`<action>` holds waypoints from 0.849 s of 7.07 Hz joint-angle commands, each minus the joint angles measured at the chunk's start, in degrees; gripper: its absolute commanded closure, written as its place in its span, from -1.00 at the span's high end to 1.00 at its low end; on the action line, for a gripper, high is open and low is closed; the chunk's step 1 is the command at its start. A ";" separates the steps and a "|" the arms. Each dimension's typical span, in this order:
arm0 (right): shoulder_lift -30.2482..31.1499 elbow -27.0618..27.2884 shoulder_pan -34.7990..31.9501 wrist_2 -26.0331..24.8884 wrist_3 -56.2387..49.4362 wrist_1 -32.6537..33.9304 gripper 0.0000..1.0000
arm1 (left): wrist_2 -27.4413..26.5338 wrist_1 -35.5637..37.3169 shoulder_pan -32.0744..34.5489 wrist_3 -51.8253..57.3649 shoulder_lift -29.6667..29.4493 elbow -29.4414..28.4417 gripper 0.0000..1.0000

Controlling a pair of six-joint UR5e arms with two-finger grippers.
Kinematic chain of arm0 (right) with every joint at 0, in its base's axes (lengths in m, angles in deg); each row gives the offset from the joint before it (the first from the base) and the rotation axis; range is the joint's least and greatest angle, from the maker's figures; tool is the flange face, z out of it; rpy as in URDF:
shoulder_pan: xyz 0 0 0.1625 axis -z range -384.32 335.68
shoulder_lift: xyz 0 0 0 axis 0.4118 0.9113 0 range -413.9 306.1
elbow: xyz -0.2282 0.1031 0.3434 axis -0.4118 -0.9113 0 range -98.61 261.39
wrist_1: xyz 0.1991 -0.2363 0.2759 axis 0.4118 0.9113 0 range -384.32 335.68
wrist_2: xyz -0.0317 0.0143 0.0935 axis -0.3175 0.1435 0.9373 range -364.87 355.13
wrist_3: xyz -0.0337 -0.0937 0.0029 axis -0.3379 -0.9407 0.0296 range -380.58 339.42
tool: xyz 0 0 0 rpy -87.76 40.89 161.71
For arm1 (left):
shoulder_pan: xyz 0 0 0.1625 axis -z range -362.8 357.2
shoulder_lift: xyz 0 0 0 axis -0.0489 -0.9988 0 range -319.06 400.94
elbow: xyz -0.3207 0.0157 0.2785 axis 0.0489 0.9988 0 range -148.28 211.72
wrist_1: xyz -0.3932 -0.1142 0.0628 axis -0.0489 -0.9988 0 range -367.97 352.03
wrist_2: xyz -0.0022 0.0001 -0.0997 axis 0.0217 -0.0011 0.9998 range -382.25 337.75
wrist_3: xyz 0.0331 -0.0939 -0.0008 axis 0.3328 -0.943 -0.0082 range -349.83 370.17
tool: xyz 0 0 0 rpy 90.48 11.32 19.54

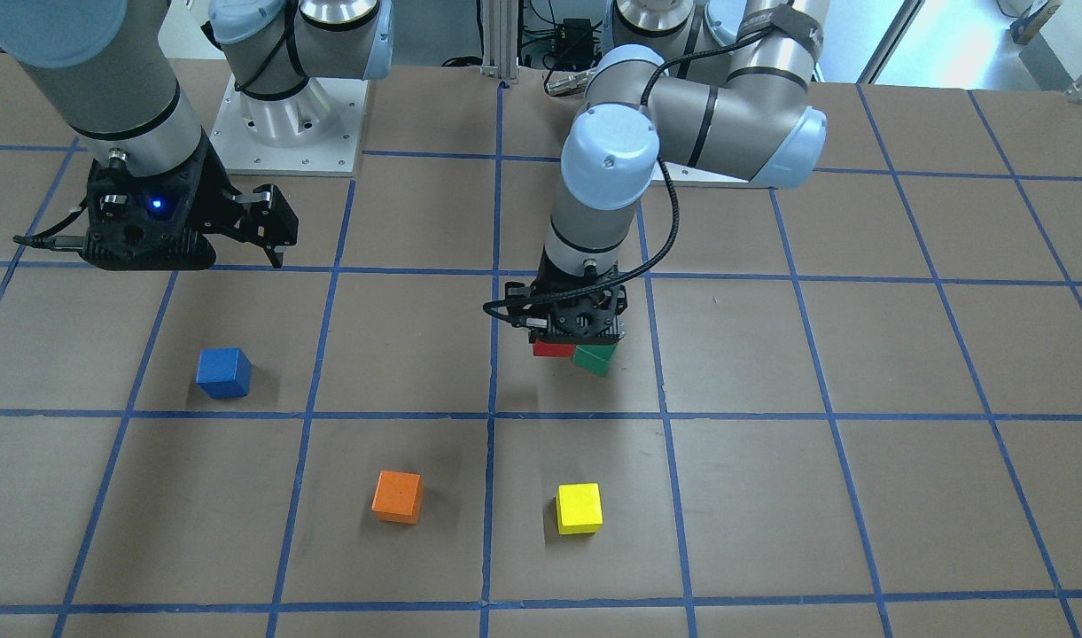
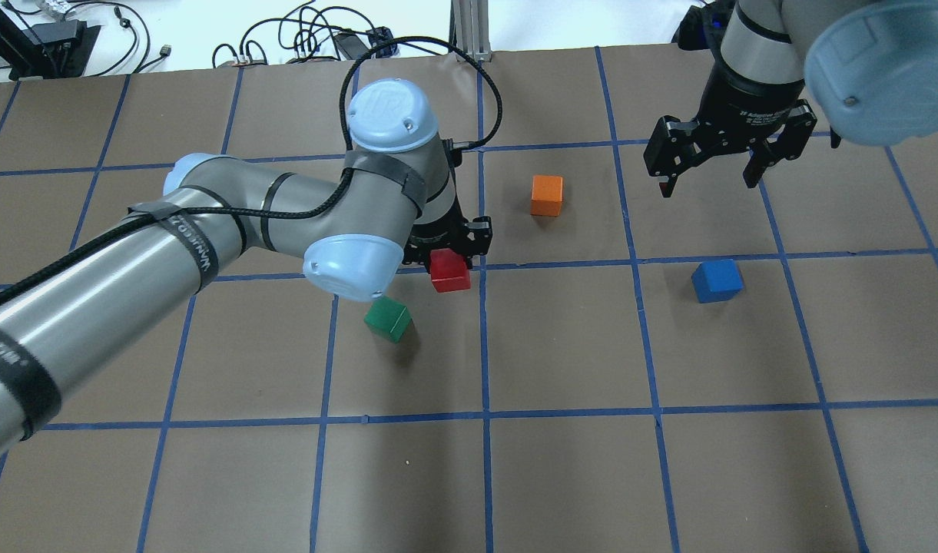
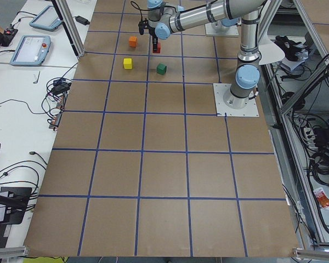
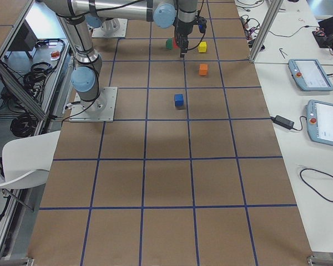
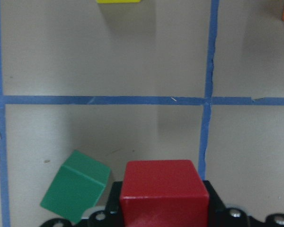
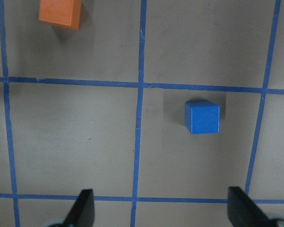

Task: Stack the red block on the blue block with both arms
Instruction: 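Carry the red cube with the left gripper toward the table centre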

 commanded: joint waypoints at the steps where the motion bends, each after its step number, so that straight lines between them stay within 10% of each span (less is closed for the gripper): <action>1: 0.02 -0.23 -0.01 -0.01 0.08 0.12 1.00 | -0.22 0.49 2.54 -2.70 -7.07 -5.84 -1.00; 4: 0.02 -0.14 0.08 -0.01 -0.10 2.66 1.00 | -0.49 7.34 3.17 -1.73 -12.89 -7.26 -1.00; 5: -0.32 0.12 0.17 -0.01 -0.18 2.41 1.00 | -2.05 7.35 3.17 -0.95 -12.99 -7.09 0.95; 6: -0.59 0.21 0.17 -0.01 -0.27 1.88 1.00 | -3.29 7.35 2.73 4.36 -11.43 -7.52 1.00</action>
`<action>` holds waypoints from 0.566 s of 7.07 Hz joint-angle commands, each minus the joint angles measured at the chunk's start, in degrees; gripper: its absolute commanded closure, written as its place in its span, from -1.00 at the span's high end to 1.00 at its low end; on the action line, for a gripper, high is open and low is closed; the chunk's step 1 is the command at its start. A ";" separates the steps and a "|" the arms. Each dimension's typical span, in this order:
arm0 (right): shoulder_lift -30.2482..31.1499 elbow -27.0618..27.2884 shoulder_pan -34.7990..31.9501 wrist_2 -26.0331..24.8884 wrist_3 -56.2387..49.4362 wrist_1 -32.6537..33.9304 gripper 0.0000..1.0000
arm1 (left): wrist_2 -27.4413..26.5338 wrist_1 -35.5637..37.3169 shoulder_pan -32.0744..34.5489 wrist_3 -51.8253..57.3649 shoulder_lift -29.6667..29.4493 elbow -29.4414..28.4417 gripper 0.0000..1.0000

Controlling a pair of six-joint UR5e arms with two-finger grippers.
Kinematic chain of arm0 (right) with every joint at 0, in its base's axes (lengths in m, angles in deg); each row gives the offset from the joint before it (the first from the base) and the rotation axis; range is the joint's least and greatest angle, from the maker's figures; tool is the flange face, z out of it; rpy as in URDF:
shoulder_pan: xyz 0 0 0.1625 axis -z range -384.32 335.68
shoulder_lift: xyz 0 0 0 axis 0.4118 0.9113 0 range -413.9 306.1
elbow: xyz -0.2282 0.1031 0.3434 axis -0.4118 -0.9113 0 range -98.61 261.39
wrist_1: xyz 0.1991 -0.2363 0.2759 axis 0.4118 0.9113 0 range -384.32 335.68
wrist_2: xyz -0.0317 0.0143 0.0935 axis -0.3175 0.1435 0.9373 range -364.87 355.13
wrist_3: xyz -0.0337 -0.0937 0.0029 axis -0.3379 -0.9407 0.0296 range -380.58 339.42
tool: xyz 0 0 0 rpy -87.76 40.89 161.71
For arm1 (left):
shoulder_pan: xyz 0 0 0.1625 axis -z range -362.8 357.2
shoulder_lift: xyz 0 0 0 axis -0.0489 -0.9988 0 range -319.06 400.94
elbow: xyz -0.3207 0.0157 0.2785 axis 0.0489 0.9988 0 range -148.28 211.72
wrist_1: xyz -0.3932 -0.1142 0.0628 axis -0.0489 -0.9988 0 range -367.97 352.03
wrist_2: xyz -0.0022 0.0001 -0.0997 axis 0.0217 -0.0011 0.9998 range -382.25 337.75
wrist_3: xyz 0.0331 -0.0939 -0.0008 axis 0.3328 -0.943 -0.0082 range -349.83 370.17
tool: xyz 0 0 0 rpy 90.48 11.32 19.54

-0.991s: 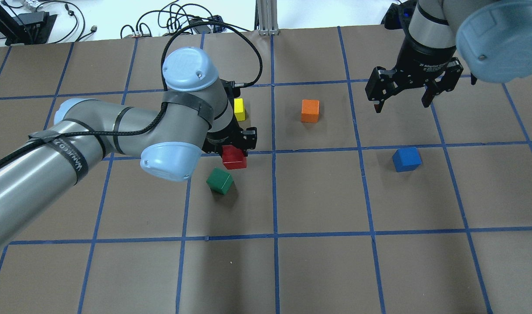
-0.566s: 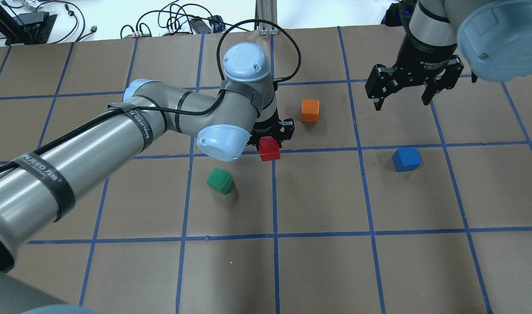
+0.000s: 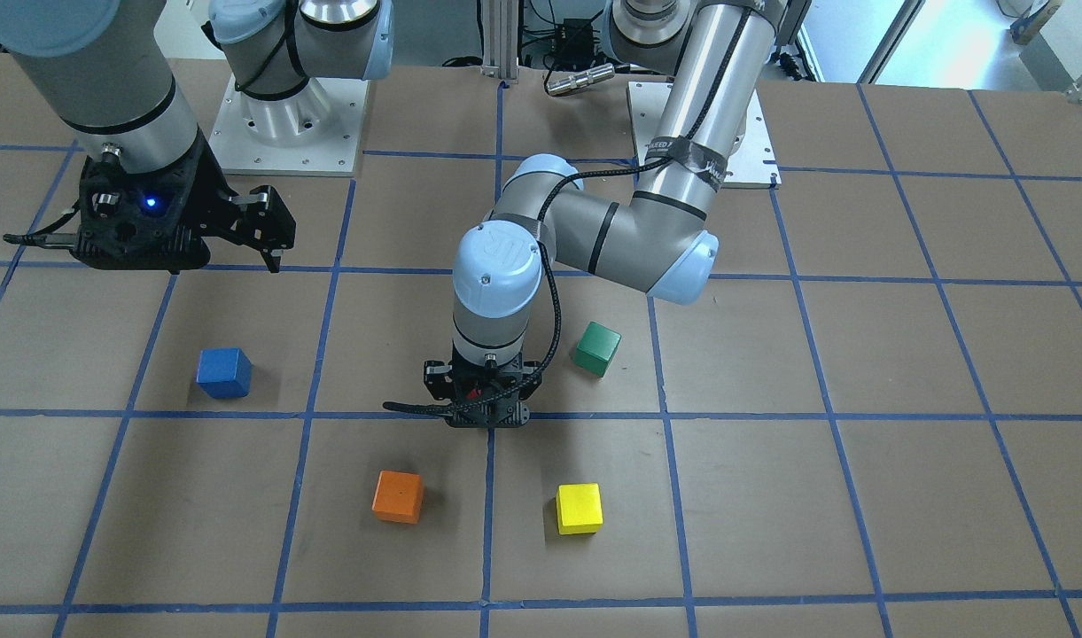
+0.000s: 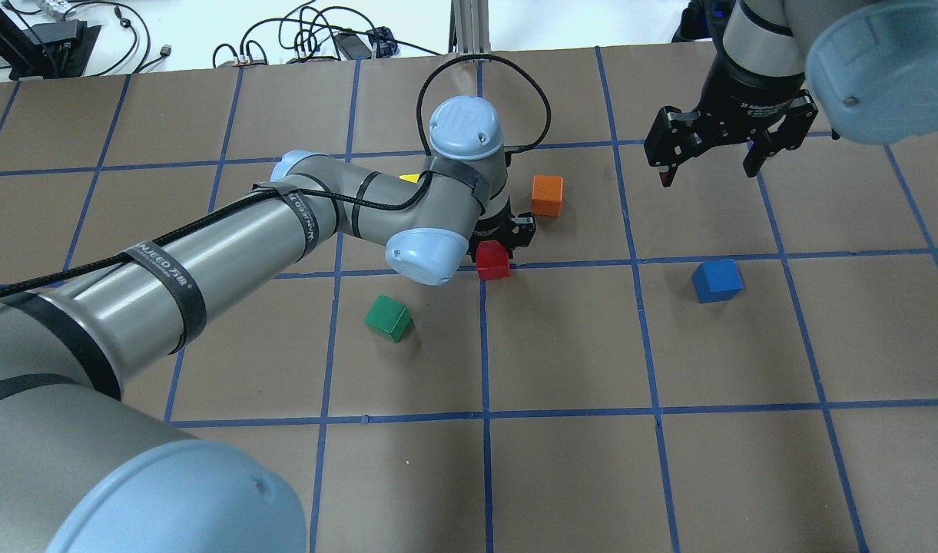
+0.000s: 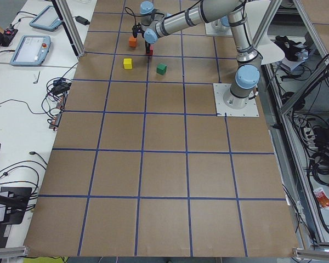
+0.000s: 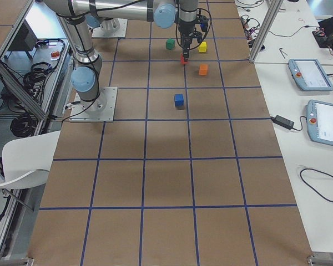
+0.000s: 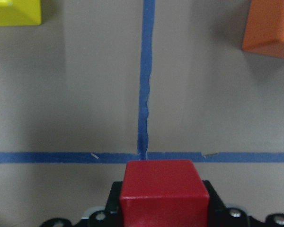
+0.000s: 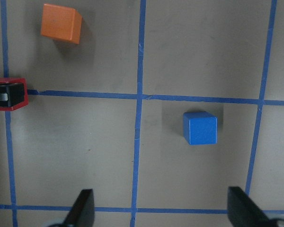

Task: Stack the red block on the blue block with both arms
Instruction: 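Release the red cube and raise the left gripper while the right arm shifts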

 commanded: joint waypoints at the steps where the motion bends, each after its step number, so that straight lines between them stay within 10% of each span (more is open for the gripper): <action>1: -0.40 0.27 0.03 0.07 0.08 -0.22 1.00 | -1.77 -0.38 -1.18 6.88 1.85 -0.24 1.00; 4: -0.57 1.67 0.03 0.25 -0.71 0.49 1.00 | -1.07 -4.15 -3.56 7.17 5.88 -0.59 1.00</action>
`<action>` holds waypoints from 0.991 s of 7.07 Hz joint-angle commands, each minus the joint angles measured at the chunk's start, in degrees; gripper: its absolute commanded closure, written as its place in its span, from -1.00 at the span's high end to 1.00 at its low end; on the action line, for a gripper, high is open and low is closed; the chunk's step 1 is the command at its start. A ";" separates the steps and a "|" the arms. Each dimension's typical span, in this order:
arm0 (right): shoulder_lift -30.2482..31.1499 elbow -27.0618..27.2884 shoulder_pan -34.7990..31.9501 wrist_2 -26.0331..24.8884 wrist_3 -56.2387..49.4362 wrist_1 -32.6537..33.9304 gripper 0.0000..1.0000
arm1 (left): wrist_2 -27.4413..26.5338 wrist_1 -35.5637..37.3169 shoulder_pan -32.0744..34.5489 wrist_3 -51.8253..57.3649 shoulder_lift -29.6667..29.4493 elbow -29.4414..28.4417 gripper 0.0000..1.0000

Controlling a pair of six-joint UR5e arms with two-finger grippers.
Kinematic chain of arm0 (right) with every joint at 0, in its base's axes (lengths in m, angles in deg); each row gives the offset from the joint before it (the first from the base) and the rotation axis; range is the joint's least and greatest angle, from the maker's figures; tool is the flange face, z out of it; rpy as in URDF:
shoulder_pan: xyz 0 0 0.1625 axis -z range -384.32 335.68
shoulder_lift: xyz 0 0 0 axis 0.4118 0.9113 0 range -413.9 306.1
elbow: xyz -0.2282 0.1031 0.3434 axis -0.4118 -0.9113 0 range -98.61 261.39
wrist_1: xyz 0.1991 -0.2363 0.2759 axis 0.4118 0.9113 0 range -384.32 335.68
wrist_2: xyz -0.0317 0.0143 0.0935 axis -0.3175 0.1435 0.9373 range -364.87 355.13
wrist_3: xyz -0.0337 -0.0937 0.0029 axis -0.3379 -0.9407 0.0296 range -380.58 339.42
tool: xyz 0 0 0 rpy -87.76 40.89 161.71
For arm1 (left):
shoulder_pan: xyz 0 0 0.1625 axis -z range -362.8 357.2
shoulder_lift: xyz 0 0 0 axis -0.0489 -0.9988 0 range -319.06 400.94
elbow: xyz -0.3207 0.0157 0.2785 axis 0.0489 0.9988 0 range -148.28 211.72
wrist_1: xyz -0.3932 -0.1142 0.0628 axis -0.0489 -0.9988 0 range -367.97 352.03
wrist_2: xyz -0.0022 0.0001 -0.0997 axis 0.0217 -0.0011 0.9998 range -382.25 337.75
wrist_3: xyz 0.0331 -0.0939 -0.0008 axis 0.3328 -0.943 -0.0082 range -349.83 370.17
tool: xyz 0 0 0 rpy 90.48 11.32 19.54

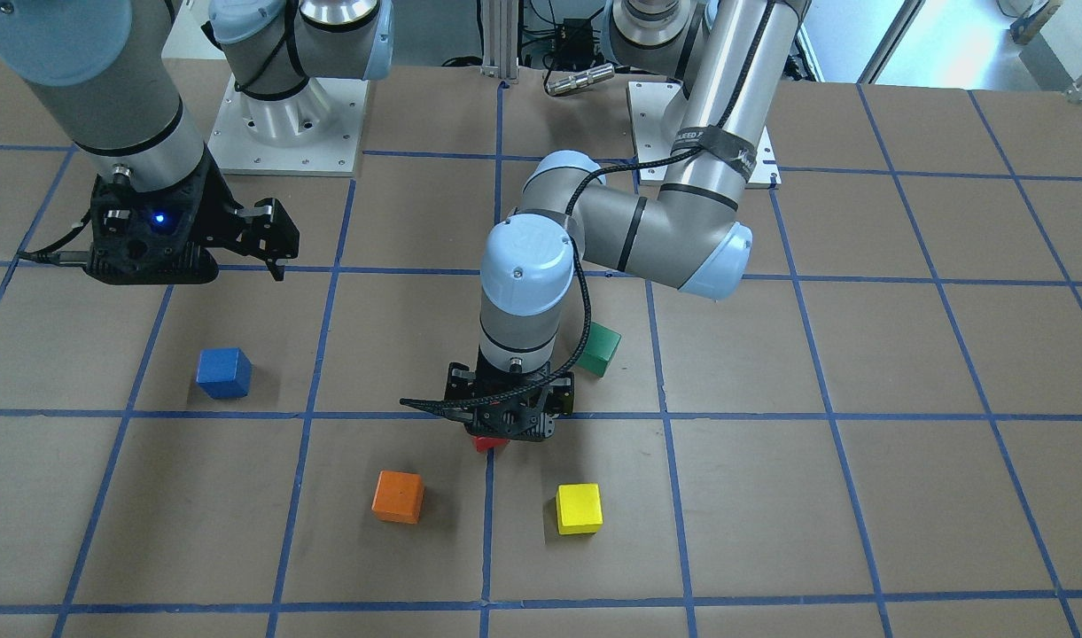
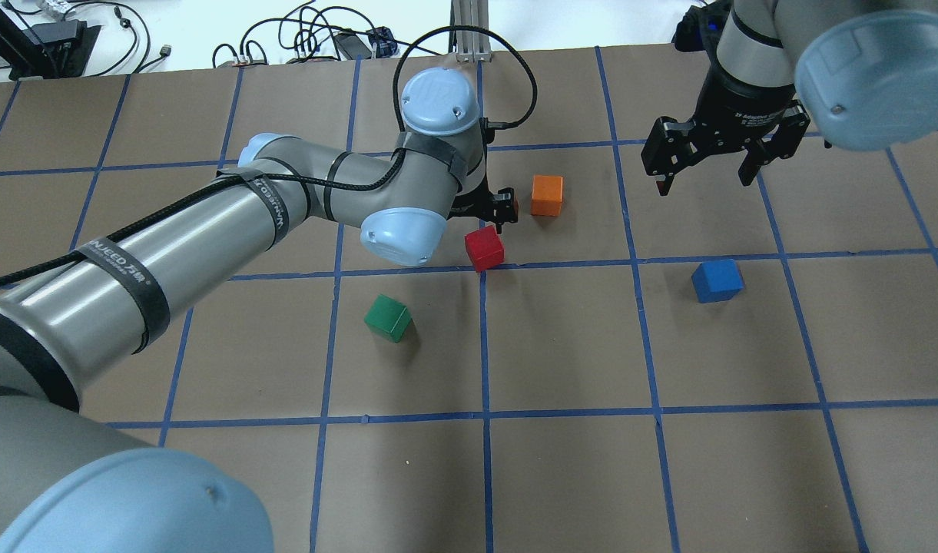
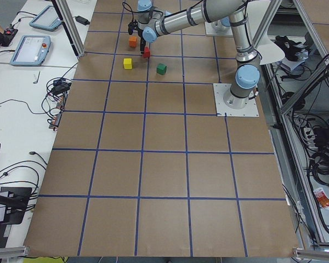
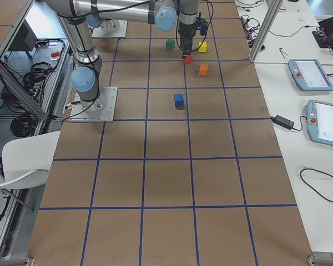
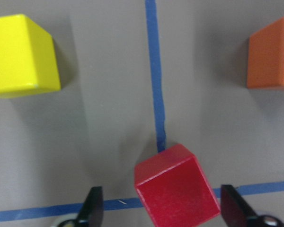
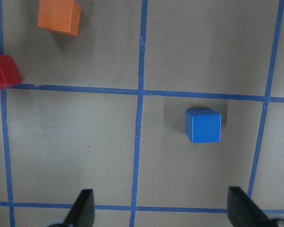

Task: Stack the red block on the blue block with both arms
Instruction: 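Release the red cube and raise the left gripper while the right arm shifts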

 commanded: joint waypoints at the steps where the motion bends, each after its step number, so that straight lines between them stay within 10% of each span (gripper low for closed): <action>1: 0.05 0.26 0.00 0.11 -0.14 0.09 1.00 | 0.20 -6.95 -1.85 0.62 5.62 -1.40 1.00; 7: -11.80 -0.44 -12.18 0.90 6.90 18.07 1.00 | 0.19 -36.41 -16.52 25.54 24.52 -6.78 1.00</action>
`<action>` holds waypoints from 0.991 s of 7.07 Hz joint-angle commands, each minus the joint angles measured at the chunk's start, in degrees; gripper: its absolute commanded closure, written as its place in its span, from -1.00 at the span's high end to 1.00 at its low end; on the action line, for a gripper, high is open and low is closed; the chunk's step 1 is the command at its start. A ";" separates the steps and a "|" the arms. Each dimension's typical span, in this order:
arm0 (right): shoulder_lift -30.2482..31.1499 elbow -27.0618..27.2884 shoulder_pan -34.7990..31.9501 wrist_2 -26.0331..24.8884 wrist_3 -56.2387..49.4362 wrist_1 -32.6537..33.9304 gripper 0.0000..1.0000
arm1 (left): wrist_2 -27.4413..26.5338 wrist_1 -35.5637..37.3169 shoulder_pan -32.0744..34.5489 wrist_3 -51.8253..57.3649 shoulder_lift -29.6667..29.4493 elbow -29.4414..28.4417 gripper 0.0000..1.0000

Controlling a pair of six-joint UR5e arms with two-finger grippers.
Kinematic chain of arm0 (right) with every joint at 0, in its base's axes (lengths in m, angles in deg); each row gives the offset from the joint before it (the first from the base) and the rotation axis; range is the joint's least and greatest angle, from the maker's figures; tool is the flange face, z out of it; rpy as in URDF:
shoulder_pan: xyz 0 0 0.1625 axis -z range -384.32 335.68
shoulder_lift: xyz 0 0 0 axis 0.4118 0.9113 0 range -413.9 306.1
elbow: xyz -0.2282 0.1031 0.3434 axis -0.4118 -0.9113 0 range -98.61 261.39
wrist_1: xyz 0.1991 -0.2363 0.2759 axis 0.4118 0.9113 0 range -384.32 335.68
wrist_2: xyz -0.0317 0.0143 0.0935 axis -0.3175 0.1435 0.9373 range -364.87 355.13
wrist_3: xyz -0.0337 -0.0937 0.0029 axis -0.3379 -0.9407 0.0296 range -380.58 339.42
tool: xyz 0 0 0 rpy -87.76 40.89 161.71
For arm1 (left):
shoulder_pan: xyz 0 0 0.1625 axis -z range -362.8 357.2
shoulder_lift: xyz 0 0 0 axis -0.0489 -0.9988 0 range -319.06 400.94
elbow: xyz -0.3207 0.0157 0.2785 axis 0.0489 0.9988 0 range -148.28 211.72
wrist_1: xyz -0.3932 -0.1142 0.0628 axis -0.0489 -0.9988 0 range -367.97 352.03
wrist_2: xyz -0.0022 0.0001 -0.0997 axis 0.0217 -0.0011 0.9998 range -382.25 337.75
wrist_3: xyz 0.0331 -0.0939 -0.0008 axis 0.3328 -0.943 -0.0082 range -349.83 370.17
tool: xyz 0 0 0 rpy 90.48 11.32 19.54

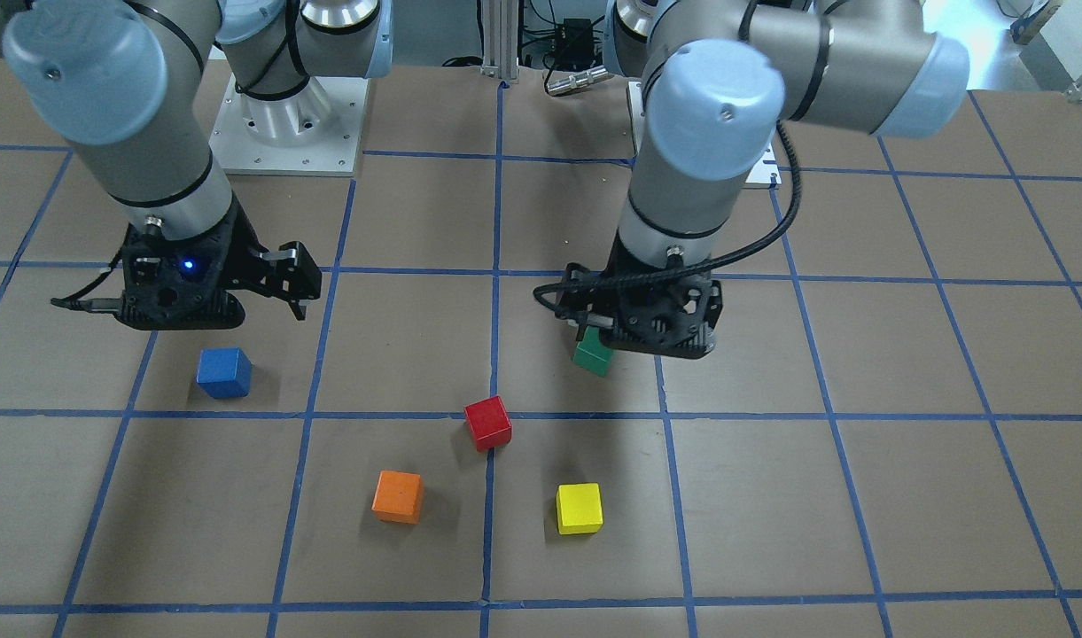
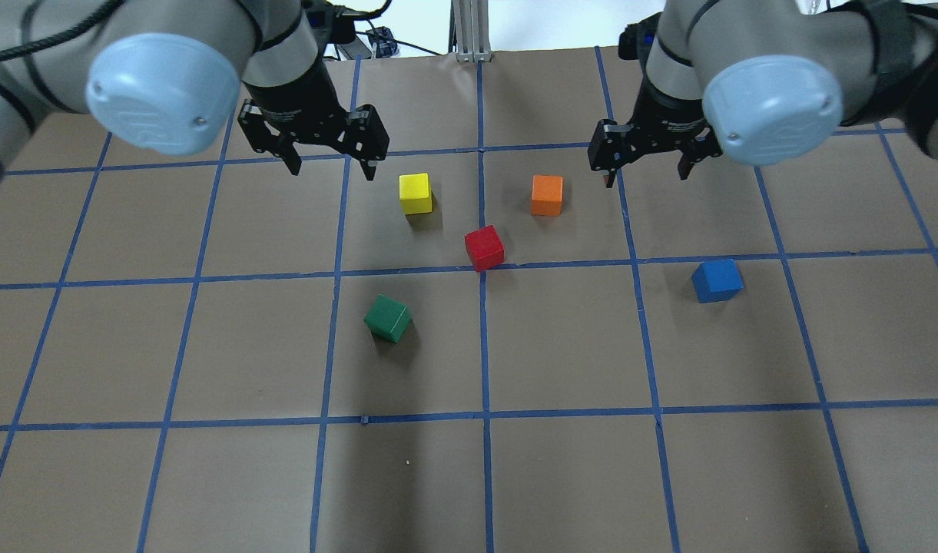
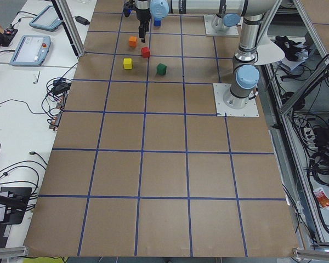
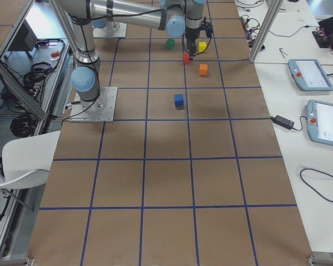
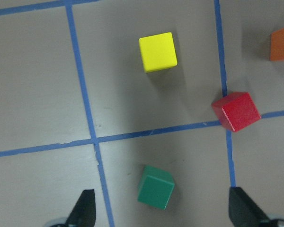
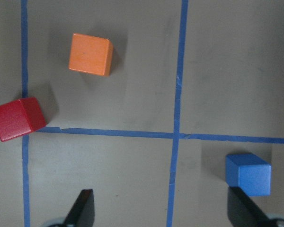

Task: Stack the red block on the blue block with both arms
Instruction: 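Move the right gripper down onto the red cube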

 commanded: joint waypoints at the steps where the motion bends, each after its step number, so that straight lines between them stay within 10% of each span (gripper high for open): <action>1: -5.19 -0.16 -6.21 0.05 0.70 6.29 1.00 | 0.02 -5.95 -5.09 9.72 6.45 -0.07 1.00; 7: -14.17 -0.08 -12.64 4.15 -0.27 13.34 1.00 | -1.30 -7.12 -6.52 4.49 7.80 2.04 1.00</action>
